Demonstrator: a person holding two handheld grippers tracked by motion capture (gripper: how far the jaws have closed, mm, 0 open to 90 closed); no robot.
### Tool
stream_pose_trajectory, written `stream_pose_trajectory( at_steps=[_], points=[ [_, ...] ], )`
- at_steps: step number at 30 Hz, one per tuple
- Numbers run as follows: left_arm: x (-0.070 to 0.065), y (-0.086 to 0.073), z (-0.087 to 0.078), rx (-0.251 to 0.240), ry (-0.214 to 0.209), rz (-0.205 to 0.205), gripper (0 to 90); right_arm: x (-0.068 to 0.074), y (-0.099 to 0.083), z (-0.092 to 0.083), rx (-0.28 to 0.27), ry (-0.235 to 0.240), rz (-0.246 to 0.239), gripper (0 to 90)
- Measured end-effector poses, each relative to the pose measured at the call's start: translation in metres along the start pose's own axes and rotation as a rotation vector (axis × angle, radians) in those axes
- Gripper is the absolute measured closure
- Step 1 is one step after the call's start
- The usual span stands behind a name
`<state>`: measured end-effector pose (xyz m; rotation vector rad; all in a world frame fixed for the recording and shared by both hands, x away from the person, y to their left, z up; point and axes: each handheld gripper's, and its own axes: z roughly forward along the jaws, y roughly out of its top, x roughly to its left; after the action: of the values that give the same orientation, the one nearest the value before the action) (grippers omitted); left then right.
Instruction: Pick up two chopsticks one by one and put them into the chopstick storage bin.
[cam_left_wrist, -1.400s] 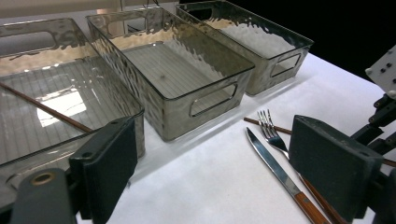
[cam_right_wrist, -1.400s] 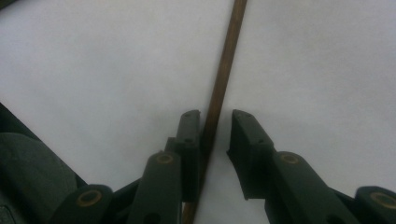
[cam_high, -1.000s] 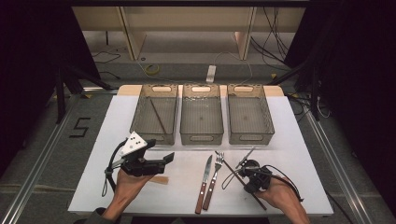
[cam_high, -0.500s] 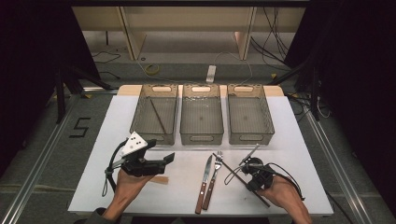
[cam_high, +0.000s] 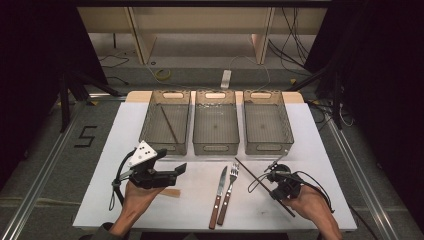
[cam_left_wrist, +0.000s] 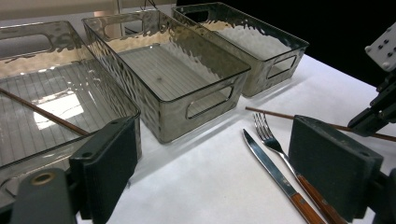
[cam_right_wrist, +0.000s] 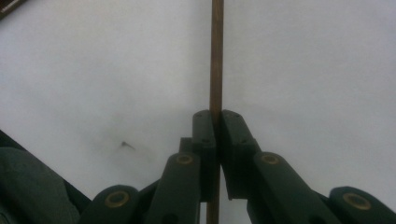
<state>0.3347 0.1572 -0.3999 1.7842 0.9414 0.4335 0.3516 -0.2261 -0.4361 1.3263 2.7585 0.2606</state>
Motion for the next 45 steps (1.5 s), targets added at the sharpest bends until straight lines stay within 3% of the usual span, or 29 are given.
stream_pose_trajectory(
  at_steps=[4, 9, 13, 16, 19, 23, 29, 36, 40, 42, 45],
  points=[
    [0.000, 0.000, 0.001, 0.002, 0.002, -0.003, 15.1, -0.001, -0.002, -0.010, -0.036, 0.002, -0.003, 85.2],
    [0.000, 0.000, 0.002, 0.008, 0.004, -0.004, 15.1, 0.003, -0.003, -0.024, -0.100, 0.027, -0.043, 85.2],
    [-0.003, 0.001, 0.004, 0.016, -0.024, -0.013, 15.1, 0.010, 0.001, -0.030, -0.170, 0.040, -0.066, 85.2],
    [-0.004, 0.002, 0.006, 0.017, -0.053, -0.046, 15.1, 0.015, 0.005, -0.031, -0.223, 0.051, -0.076, 85.2],
    [-0.009, 0.003, 0.007, 0.013, -0.060, -0.040, 15.1, 0.020, 0.008, -0.030, -0.280, 0.052, -0.086, 85.2],
    [-0.017, 0.005, 0.012, 0.025, -0.102, -0.052, 15.1, 0.028, 0.014, -0.029, -0.320, 0.050, -0.108, 85.2],
    [-0.024, 0.004, 0.026, 0.070, -0.167, -0.110, 15.1, 0.041, 0.022, -0.025, -0.401, 0.050, -0.126, 85.2],
    [-0.022, 0.005, 0.034, 0.068, -0.212, -0.213, 15.7, 0.050, 0.030, -0.029, -0.497, 0.048, -0.150, 85.2],
    [-0.029, 0.008, 0.043, 0.080, -0.249, -0.230, 15.8, 0.058, 0.032, -0.034, -0.556, 0.052, -0.171, 85.2],
    [-0.031, 0.008, 0.048, 0.090, -0.280, -0.259, 15.8, 0.062, 0.033, -0.034, -0.573, 0.051, -0.179, 85.2],
    [-0.034, 0.010, 0.053, 0.084, -0.278, -0.258, 15.9, 0.067, 0.035, -0.034, -0.589, 0.058, -0.193, 85.2]
  ],
)
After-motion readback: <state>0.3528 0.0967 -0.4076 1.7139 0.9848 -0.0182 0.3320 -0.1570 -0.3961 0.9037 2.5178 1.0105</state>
